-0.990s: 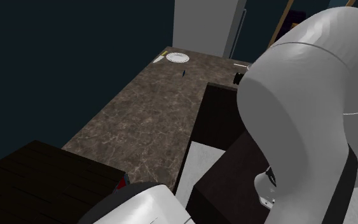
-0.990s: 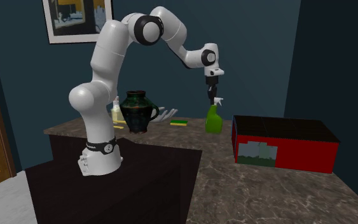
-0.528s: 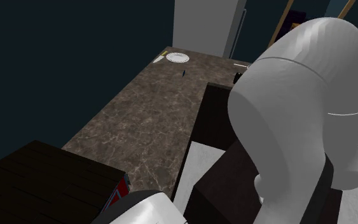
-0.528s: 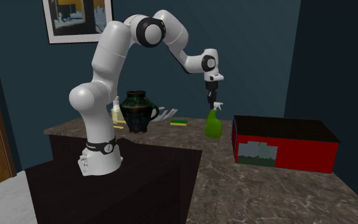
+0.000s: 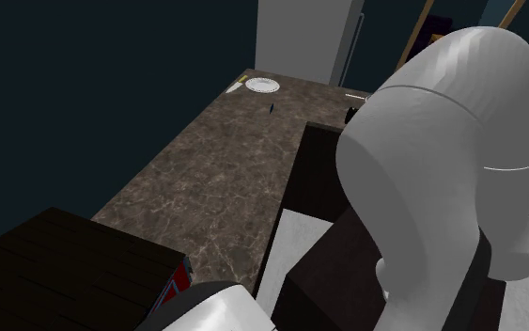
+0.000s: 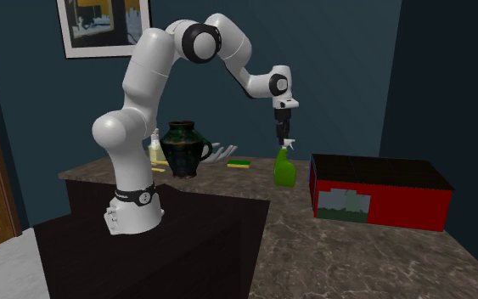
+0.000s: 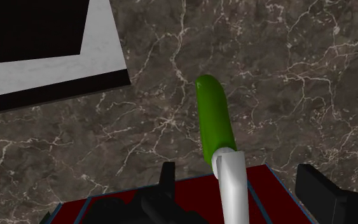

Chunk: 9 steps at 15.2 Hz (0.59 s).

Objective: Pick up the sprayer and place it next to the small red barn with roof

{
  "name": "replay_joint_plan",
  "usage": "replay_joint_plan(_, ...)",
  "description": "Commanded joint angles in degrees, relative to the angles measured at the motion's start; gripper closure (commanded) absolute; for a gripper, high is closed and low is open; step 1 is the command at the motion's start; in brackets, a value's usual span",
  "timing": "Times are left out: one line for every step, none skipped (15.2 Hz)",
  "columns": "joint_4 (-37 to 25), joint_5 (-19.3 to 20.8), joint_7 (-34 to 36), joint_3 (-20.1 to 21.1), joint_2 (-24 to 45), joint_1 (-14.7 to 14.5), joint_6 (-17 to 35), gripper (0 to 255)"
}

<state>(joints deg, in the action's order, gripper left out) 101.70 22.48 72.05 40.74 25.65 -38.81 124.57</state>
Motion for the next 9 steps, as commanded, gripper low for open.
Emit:
replay_joint_plan(0.0, 0.0, 0.0, 0.0, 0.0, 0.0, 0.0, 0)
replay_joint_plan(0.0, 0.0, 0.0, 0.0, 0.0, 0.0, 0.0, 0)
replay_joint_plan(0.0, 0.0, 0.0, 0.0, 0.0, 0.0, 0.0, 0)
replay_joint_plan(-0.5, -0.9, -0.6, 0.6, -1.1, 0.4, -1.3, 0)
replay_joint_plan(-1.1, -1.8, -1.1, 1.1, -2.1, 0.8, -2.7, 0)
replay_joint_plan(-1.7, -2.7, -1.6, 1.6, -3.1, 1.1, -4.1, 0)
replay_joint_plan(-2.3, -3.3, -2.0, 1.9, -3.9, 1.4, -5.3, 0)
replay_joint_plan(-2.3, -3.3, -2.0, 1.9, -3.9, 1.4, -5.3, 0)
replay_joint_plan(-2.3, -3.3, -2.0, 1.9, -3.9, 1.4, -5.3, 0)
